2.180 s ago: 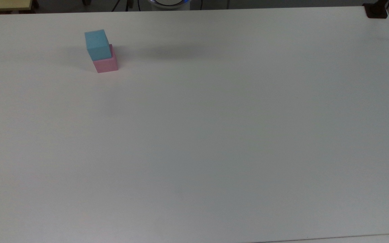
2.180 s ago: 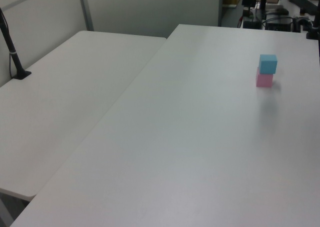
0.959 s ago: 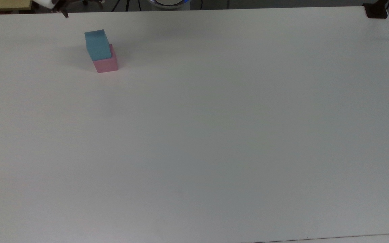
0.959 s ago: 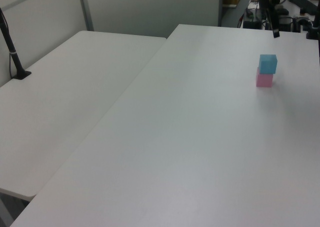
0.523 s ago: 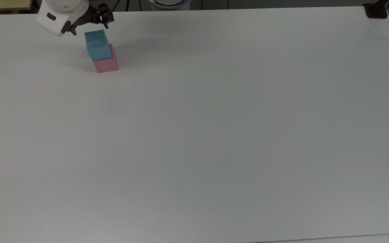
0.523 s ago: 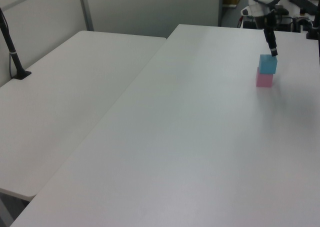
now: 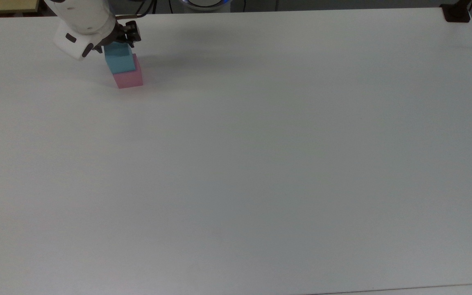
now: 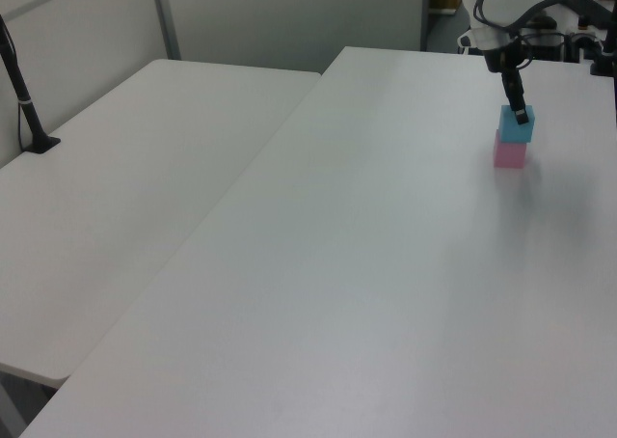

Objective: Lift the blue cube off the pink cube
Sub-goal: 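Lower the open gripper onto the blue cube atop the pink cube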

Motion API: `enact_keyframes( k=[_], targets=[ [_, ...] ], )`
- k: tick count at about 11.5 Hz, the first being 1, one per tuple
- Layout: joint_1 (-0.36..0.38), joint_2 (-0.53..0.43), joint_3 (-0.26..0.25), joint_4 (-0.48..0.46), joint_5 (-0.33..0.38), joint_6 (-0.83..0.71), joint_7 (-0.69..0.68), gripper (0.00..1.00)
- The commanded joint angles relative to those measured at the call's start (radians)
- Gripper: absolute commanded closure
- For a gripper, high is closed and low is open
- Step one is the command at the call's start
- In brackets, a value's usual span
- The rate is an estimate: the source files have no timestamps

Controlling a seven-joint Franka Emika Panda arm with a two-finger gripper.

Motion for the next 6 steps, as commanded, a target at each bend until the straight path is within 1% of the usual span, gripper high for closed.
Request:
enact_keyframes(
  k=[1, 2, 3, 4, 5, 6],
  targets=[
    [0.006, -0.01, 0.0, -0.009, 0.001, 0.025, 0.009, 0.43],
    [0.007, -0.023, 0.001, -0.006, 0.001, 0.005, 0.0, 0.43],
    [0.007, -0.036, 0.004, 0.017, 0.001, -0.044, -0.008, 0.43],
    [0.027, -0.039, 0.009, 0.035, 0.004, -0.079, -0.004, 0.43],
    [0.052, -0.039, 0.018, 0.038, 0.016, -0.081, 0.015, 0.43],
    [0.067, -0.031, 0.027, 0.038, 0.042, -0.074, 0.047, 0.43]
  ],
)
